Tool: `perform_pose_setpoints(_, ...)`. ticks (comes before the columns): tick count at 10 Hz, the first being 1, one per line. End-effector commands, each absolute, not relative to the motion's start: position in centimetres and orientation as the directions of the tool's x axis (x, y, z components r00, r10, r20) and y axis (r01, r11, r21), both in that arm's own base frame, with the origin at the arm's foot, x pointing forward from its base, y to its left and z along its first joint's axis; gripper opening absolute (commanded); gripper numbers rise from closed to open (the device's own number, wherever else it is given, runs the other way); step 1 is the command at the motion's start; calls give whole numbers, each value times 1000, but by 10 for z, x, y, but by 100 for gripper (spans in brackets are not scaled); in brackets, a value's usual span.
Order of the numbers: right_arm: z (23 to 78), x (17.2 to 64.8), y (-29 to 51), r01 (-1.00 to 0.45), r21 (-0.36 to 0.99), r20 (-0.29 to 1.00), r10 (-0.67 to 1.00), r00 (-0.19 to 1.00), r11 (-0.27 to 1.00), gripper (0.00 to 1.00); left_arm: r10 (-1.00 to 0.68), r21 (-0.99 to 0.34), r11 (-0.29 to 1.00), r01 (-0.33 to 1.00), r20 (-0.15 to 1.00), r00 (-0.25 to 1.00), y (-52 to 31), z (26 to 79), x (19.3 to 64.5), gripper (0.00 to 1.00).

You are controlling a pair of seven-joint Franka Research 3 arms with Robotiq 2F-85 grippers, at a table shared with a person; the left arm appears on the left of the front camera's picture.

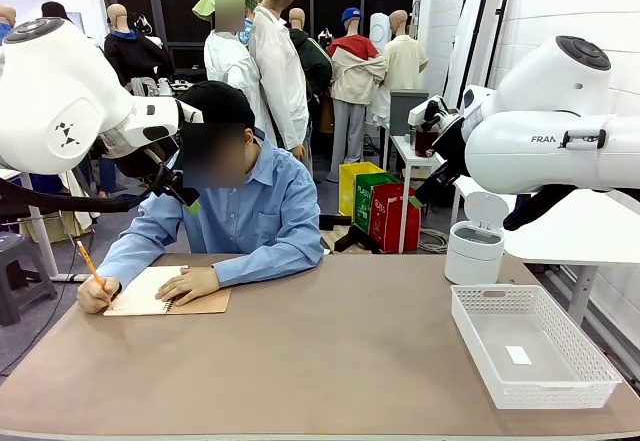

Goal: Sort the paper based on its condition.
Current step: If a person hands you a paper, place it in the Organizing basket , and if it's crumpled, put it in the Trash can.

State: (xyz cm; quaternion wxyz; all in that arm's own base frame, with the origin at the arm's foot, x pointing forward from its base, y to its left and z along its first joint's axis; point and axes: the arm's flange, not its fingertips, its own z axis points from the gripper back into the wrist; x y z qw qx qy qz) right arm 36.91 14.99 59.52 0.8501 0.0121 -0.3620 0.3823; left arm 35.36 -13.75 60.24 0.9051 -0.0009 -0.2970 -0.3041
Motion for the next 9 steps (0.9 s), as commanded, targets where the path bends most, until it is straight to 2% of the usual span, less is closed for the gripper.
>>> perform_pose_setpoints(1,597,369,150,-661,-253,620,643,450,706,100,-554,179,811,557,541,633,-137,604,353,100)
perform_pose_setpoints(9,597,369,150,-661,-253,620,643,450,706,100,-554,179,811,557,541,633,-137,604,353,100)
